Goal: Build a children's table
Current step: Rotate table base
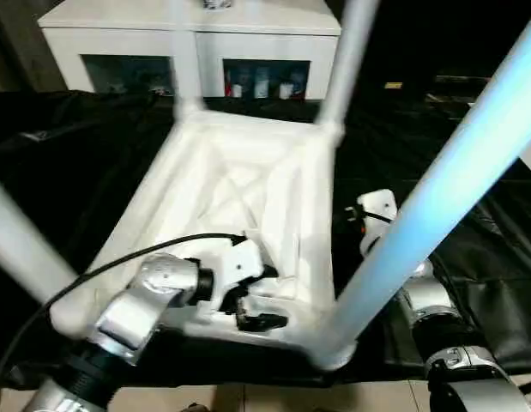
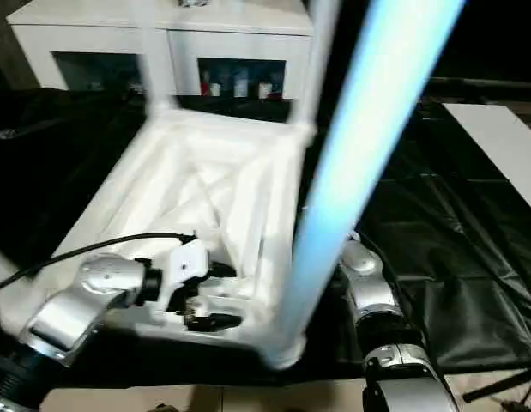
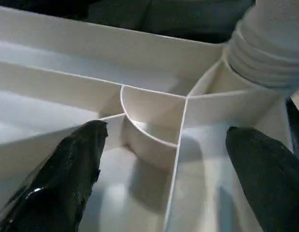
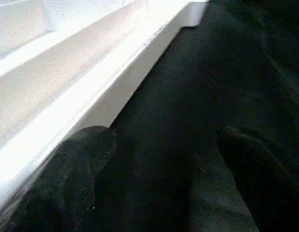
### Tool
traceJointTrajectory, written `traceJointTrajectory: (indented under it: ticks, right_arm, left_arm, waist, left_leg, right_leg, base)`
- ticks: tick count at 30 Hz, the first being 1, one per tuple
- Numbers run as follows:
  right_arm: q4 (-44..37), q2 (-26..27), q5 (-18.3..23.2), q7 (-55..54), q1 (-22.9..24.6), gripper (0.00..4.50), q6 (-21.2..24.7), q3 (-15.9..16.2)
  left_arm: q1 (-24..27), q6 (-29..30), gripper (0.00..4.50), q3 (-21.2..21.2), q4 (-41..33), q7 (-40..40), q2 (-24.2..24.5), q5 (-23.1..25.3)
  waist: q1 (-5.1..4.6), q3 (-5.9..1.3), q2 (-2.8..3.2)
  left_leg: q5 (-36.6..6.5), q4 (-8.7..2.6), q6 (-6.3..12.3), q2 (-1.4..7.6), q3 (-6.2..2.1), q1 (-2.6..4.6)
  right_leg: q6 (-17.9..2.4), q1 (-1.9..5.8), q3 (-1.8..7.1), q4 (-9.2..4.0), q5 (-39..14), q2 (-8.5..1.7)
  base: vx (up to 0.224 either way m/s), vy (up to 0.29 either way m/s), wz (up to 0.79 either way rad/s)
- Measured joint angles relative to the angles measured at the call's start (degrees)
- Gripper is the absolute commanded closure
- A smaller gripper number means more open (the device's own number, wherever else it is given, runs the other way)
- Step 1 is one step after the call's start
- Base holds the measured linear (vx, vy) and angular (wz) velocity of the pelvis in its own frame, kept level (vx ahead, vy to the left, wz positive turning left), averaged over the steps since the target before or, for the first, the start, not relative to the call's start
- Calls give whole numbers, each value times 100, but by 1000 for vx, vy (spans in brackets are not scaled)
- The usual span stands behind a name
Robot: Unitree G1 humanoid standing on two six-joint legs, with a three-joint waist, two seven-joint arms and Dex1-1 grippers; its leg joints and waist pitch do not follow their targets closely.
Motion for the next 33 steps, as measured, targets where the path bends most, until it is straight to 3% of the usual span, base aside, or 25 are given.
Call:
traceJointTrajectory:
  ticks: [4,8,11,15,20,22,24,27,30,33]
  right_arm:
    - [-43,-54,-76,-72,-18,28,-102,1]
    - [-14,-36,-116,-377,-185,28,-258,0]
    - [-10,-81,-79,-511,-220,28,-382,-118]
    - [-44,-317,88,-433,-232,28,-425,-392]
    - [-796,-783,360,-30,-2,28,-374,-602]
    - [-1223,-991,501,379,379,28,-211,-612]
    - [-1363,-1200,703,869,776,28,2,-631]
    - [-1514,-1460,829,1438,1100,28,99,-560]
    - [-1662,-2201,769,2090,1372,28,185,-424]
    - [-1836,-2489,575,2356,1515,28,246,-313]
  left_arm:
    - [-113,-114,3,-39,251,425,-388,180]
    - [-492,-599,3,19,880,1177,-759,371]
    - [-956,-944,3,254,1087,1599,-869,415]
    - [-1113,-1012,3,657,1265,1830,-883,358]
    - [-911,-815,3,910,790,1153,-675,-319]
    - [-618,-165,3,934,101,691,-568,-948]
    - [-362,384,3,909,-434,353,-451,-1398]
    - [-277,663,3,676,-743,210,-324,-1485]
    - [-99,684,3,54,-869,125,-311,-1123]
    - [-108,658,3,-293,-676,194,-306,-681]
  waist:
    - [59,2,3]
    - [55,12,-6]
    - [57,14,-10]
    - [62,16,-14]
    - [137,26,-32]
    - [212,29,-41]
    - [262,32,-44]
    - [267,35,-42]
    - [268,41,-51]
    - [204,49,-64]
  left_leg:
    - [1,6,-1,1,7,-3]
    - [0,11,-19,9,18,-2]
    - [0,15,-19,9,19,-2]
    - [15,15,10,9,21,-14]
    - [15,17,17,12,26,-47]
    - [10,17,25,17,35,-46]
    - [7,23,30,19,48,-47]
    - [10,35,34,29,75,-45]
    - [5,38,26,29,104,-27]
    - [5,36,24,32,104,-5]
  right_leg:
    - [-1,0,1,2,1,-4]
    - [-10,0,0,4,19,-5]
    - [-7,3,1,4,23,-6]
    - [-6,-8,0,-1,23,-6]
    - [-5,-48,-2,5,23,-6]
    - [-5,-47,-2,1,21,-6]
    - [-6,-48,0,3,20,-8]
    - [-9,-43,3,6,25,-16]
    - [-6,-17,17,-8,35,-25]
    - [9,5,16,-19,49,-22]
  base:
    - [0,0,0]
    - [0,0,0]
    - [0,0,0]
    - [0,0,0]
    - [0,0,0]
    - [0,0,0]
    - [0,0,0]
    - [0,0,0]
    - [0,0,0]
    - [0,0,0]
